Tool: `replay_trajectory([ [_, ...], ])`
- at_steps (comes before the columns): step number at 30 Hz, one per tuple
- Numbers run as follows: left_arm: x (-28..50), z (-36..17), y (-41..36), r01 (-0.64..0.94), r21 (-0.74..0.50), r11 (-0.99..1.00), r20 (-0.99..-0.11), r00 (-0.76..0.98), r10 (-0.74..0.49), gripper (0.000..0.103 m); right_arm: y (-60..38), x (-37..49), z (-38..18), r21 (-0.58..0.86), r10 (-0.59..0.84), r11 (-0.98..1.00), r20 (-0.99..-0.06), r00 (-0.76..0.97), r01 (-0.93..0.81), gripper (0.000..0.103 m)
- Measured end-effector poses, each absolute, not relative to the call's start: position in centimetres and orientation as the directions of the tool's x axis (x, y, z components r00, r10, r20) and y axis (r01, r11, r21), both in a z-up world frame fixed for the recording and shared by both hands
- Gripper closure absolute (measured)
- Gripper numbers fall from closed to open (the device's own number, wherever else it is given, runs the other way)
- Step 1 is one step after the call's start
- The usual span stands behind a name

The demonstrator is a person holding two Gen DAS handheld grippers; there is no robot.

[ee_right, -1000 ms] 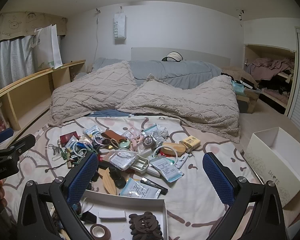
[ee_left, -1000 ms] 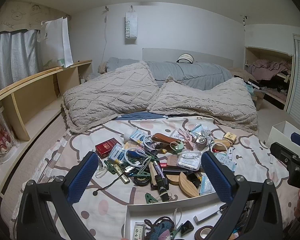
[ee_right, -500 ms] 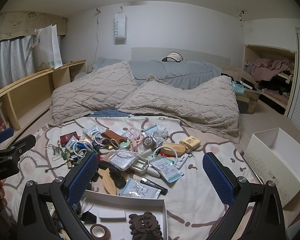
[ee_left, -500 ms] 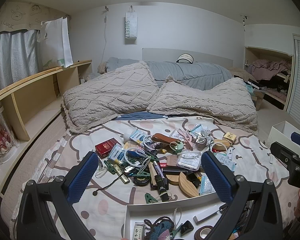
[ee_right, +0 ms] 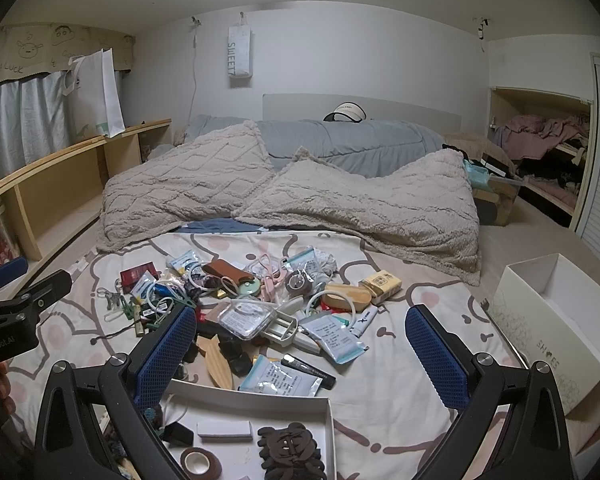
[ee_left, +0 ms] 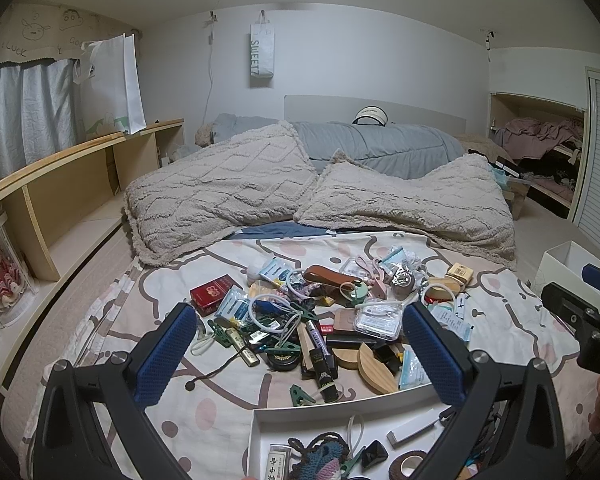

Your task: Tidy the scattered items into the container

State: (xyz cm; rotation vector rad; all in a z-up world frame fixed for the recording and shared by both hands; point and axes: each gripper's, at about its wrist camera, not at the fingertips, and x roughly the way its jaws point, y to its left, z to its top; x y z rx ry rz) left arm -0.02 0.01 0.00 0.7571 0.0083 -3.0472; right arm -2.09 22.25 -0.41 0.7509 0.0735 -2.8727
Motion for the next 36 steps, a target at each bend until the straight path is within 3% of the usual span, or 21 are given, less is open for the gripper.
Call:
replay_trajectory([
  [17,-1.1,-1.3,-2.5,0.06,-0.023,-0.998,-0.503,-0.863,-0.04,0.0,24.6,-3.9,-1.7,0.056,-0.132,-0.991,-0.537,-0.834,0.121,0.0],
  [36,-3.3,-3.3,-9.6,0.232,-0.036,-0.972,-0.566,-0.806,-0.172,0.0,30.7,-7.3,-4.0,0.135,-0.055,-0.99,-0.62,-0.782,-0.037,0.0],
])
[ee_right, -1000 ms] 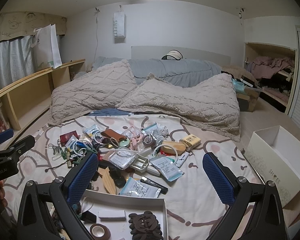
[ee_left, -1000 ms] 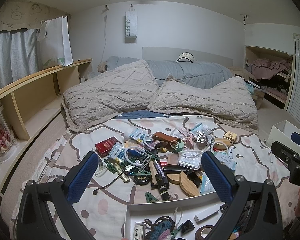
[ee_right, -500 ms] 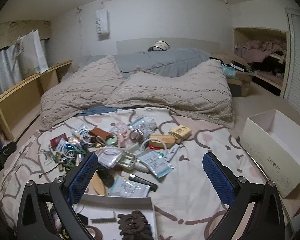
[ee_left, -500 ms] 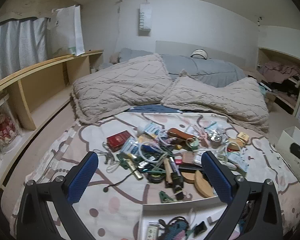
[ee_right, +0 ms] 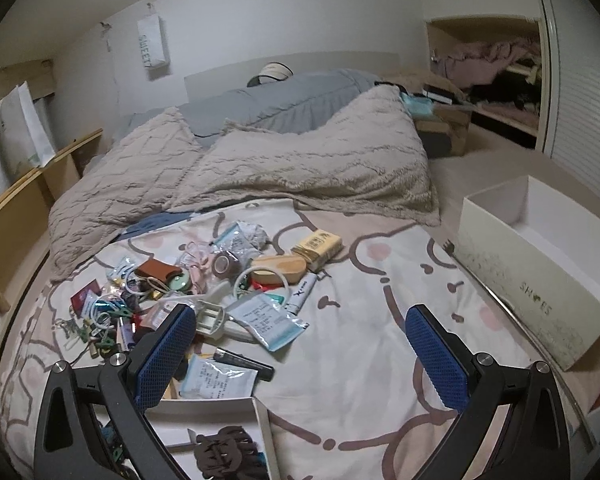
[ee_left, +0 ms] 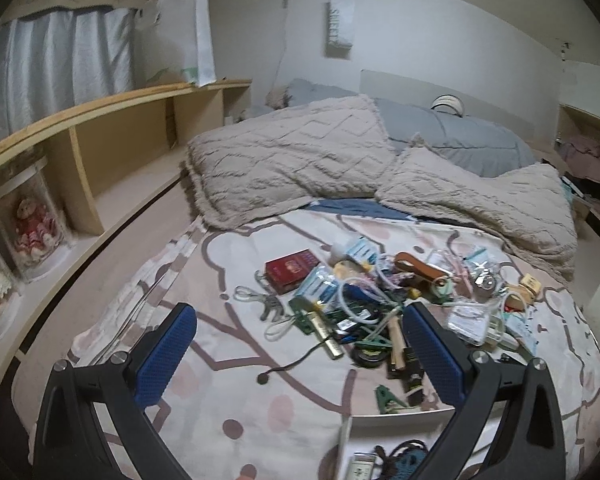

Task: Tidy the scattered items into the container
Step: 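Move the left tool toward the black tube while the right tool approaches the white packet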

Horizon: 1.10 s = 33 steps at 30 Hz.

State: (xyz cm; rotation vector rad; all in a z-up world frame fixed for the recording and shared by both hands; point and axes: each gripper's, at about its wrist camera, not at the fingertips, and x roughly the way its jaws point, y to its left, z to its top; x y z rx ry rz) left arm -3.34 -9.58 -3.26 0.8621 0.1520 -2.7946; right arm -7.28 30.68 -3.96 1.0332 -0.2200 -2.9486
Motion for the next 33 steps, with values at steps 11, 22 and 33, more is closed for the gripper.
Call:
replay_trajectory([
  [11,-6.3,-7.9,-11.6,0.27,0.0,-0.963,-0.676,-0.71,-0.2,0.0,31.5,-10.1,-8.8,0.137,-0.05,-0.988,-0.709,-0.703,-0.067,0.0],
  [22,-7.8,-11.4,-11.2,0.246,0.02,-0.969,-0.748,-0.639,-0.178,0.0,30.7,-13.5,-13.5,0.105,-0.067,-0.994,-0.795,-0.602,-0.027,0.0],
  [33,-8.8,-13.0,-9.6,0.183,0.017,-0.983,-0.785,-0.607,-0.127,0.0,28.7,-17.3,-14.8,0.095,-0.11,-0.994,-0.845,-0.523,0.055,0.0],
])
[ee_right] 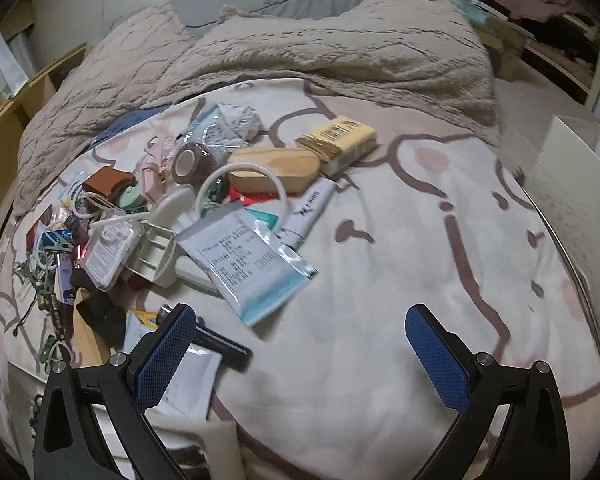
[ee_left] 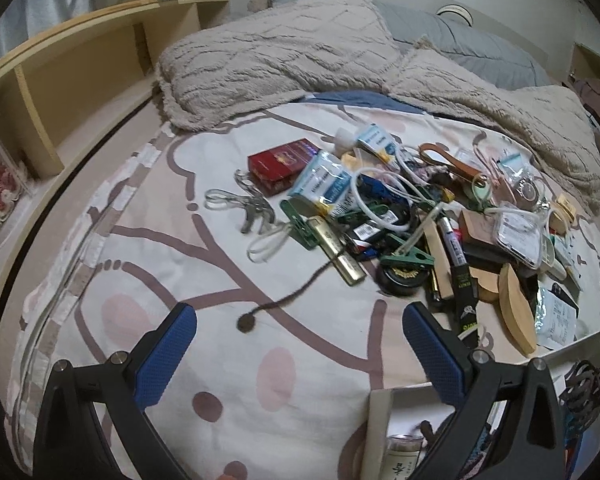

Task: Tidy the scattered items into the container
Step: 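Move the left tool toward the black tube while the right tool approaches the white packet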

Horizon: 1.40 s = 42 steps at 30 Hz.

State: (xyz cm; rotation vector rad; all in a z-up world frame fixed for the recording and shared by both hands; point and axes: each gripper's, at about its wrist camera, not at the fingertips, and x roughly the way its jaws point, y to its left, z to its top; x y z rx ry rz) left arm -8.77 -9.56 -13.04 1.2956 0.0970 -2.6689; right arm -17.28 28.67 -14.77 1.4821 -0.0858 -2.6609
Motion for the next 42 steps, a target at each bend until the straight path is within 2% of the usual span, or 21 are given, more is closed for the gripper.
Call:
replay_trajectory([
  [9,-9.2,-13.6,-8.3,0.147,0.048,-0.988,-0.78,-0.613,-0.129,0.0,26.7,-19.7,-15.8,0.013,-0.101,-0.987,-0.825,-0.557,0.16,0.0],
  [15,-9.4,-13.7,-7.5,0.129,0.001,-0.992,-0.78,-0.62,-0.081,0.0,25.7,-20.6,-17.2,-0.04,-0.106,-0.967,-0.833,-0.542,0.251,0.0],
  [21,-9.5,-13.5,-5.9,0.085,-0.051,-0.995,-0.772,-0.635,-0.015,0.0,26.0,-21.1,-18.0,0.013,-0.173,-0.959,-0.817,-0.55,0.282,0.0],
  [23,-9.6,-13.4,-5.4,0.072,-0.069,-0.995,-0.77,-0.638,0.007,0.0,26.2,-21.2,-18.2,0.031,-0.191,-0.957,-0.814,-0.549,0.287,0.005],
  [25,-9.7,-13.4,-4.8,0.057,-0.072,-0.996,-0.767,-0.641,0.019,0.0,26.3,-21.3,-18.7,0.064,-0.22,-0.954,-0.817,-0.534,0.294,0.02],
  [26,-9.8,-13.4,-4.4,0.047,-0.069,-0.996,-0.766,-0.642,0.023,0.0,26.5,-21.3,-18.8,0.086,-0.238,-0.952,-0.815,-0.529,0.295,0.022],
  [28,-9.9,-13.5,-3.8,0.033,-0.058,-0.998,-0.766,-0.643,0.024,0.0,26.6,-21.1,-18.8,0.12,-0.276,-0.944,-0.796,-0.539,0.306,0.037],
  [30,-10.0,-13.5,-3.1,0.016,-0.043,-0.999,-0.764,-0.645,0.022,0.0,26.5,-20.7,-18.7,0.123,-0.292,-0.939,-0.78,-0.554,0.321,0.047],
  [36,-10.2,-13.6,-1.9,-0.033,-0.01,-0.999,-0.761,-0.648,0.029,0.0,26.5,-20.1,-18.8,0.124,-0.319,-0.929,-0.745,-0.586,0.349,0.057],
  [40,-10.5,-13.7,-1.2,-0.079,-0.002,-0.997,-0.769,-0.638,0.052,0.001,26.8,-20.0,-19.1,0.137,-0.333,-0.927,-0.728,-0.6,0.35,0.059],
  [42,-11.0,-13.8,-0.9,-0.111,-0.008,-0.994,-0.783,-0.618,0.075,0.009,26.9,-19.9,-19.2,0.143,-0.339,-0.926,-0.721,-0.605,0.349,0.06],
])
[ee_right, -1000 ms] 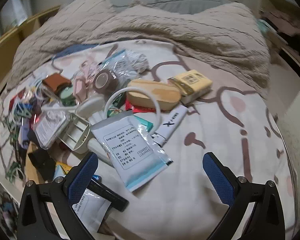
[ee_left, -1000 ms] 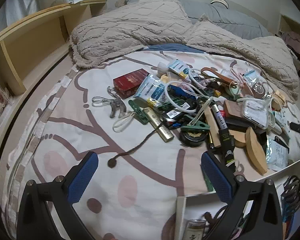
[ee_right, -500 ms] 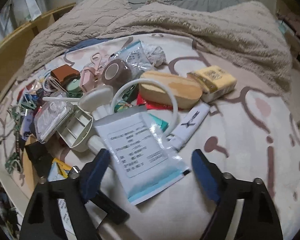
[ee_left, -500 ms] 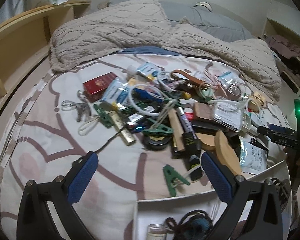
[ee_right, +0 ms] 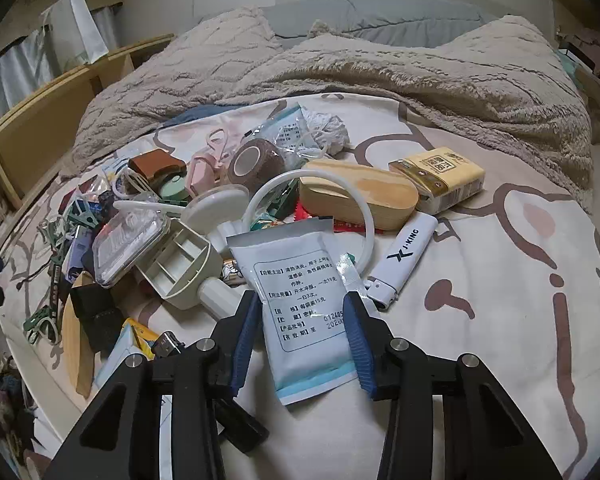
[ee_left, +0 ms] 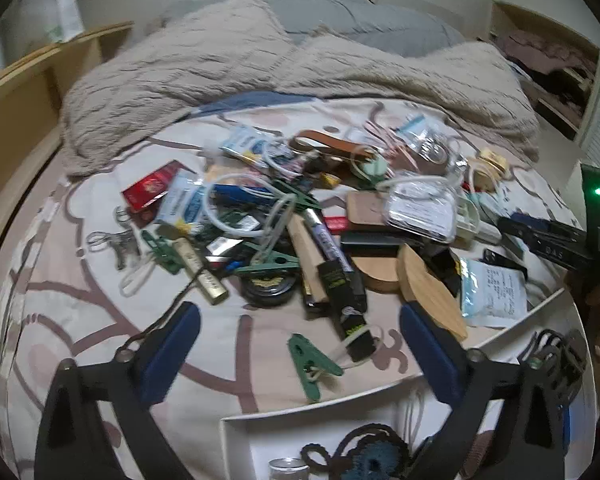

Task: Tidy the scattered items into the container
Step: 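Move the left tool toward the black tube while the right tool approaches the white packet, then close the left gripper on the black AUTO BEAUTY tube and lift it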

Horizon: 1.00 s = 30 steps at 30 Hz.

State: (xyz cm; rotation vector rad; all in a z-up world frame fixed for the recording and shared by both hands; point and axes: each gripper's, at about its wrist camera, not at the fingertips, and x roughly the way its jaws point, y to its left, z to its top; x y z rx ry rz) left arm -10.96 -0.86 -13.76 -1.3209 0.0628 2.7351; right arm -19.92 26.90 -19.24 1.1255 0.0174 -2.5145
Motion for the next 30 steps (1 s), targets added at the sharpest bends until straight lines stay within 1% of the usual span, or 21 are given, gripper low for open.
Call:
replay_trajectory([
  [1,-11.2,-13.9,-0.7,-0.125,-0.013,-0.992,-0.792,-0.605,0.087,0.012,26.9,-19.9,-19.3,0.146,-0.342,-0.926,-0.718,-0.606,0.349,0.06],
  [3,-11.7,-14.1,-0.4,-0.154,-0.024,-0.988,-0.804,-0.584,0.111,0.026,27.1,-20.0,-19.5,0.158,-0.352,-0.923,-0.715,-0.604,0.35,0.06],
  [4,-12.0,-14.2,-0.2,-0.168,-0.029,-0.985,-0.811,-0.572,0.121,0.028,27.3,-20.0,-19.6,0.169,-0.36,-0.921,-0.713,-0.602,0.35,0.06],
  [6,-12.4,-14.6,0.3,-0.196,-0.031,-0.98,-0.828,-0.544,0.135,0.036,27.6,-20.1,-19.7,0.189,-0.373,-0.918,-0.709,-0.598,0.348,0.06],
  [7,-12.7,-14.8,0.5,-0.207,-0.027,-0.978,-0.836,-0.532,0.136,0.039,27.6,-20.1,-19.8,0.193,-0.375,-0.918,-0.708,-0.598,0.348,0.06],
  [9,-13.2,-15.4,1.1,-0.229,-0.017,-0.973,-0.854,-0.503,0.134,0.05,27.6,-20.0,-19.8,0.19,-0.374,-0.918,-0.707,-0.601,0.348,0.06],
  [10,-13.4,-15.6,1.2,-0.237,-0.015,-0.971,-0.862,-0.489,0.132,0.052,27.5,-20.0,-19.8,0.187,-0.372,-0.919,-0.707,-0.602,0.348,0.059],
  [12,-13.9,-16.2,1.5,-0.251,-0.012,-0.968,-0.88,-0.457,0.129,0.06,27.5,-20.0,-19.9,0.184,-0.37,-0.919,-0.705,-0.605,0.347,0.06],
  [16,-14.6,-17.2,1.7,-0.249,-0.02,-0.968,-0.902,-0.413,0.125,0.062,27.5,-20.0,-19.9,0.185,-0.37,-0.919,-0.704,-0.606,0.347,0.06],
  [19,-15.1,-17.6,1.5,-0.241,-0.056,-0.969,-0.91,-0.386,0.149,0.063,27.5,-20.0,-20.0,0.186,-0.372,-0.919,-0.703,-0.607,0.348,0.059],
  [21,-15.3,-17.8,1.3,-0.235,-0.101,-0.967,-0.913,-0.363,0.184,0.071,27.5,-20.0,-20.0,0.187,-0.372,-0.919,-0.703,-0.606,0.348,0.059],
  [25,-15.9,-18.3,1.0,-0.211,-0.154,-0.965,-0.918,-0.331,0.219,0.073,27.5,-20.0,-20.0,0.189,-0.374,-0.918,-0.702,-0.606,0.348,0.059],
  [27,-16.1,-18.4,1.1,-0.208,-0.169,-0.963,-0.919,-0.318,0.231,0.076,27.6,-20.0,-20.0,0.19,-0.375,-0.918,-0.702,-0.606,0.348,0.06],
  [29,-16.3,-18.5,1.2,-0.21,-0.18,-0.961,-0.922,-0.305,0.239,0.076,27.7,-20.0,-19.8,0.194,-0.376,-0.918,-0.7,-0.608,0.345,0.063],
  [30,-16.5,-18.6,1.3,-0.211,-0.185,-0.96,-0.925,-0.293,0.243,0.077,27.8,-19.9,-19.7,0.2,-0.38,-0.917,-0.699,-0.606,0.344,0.068],
])
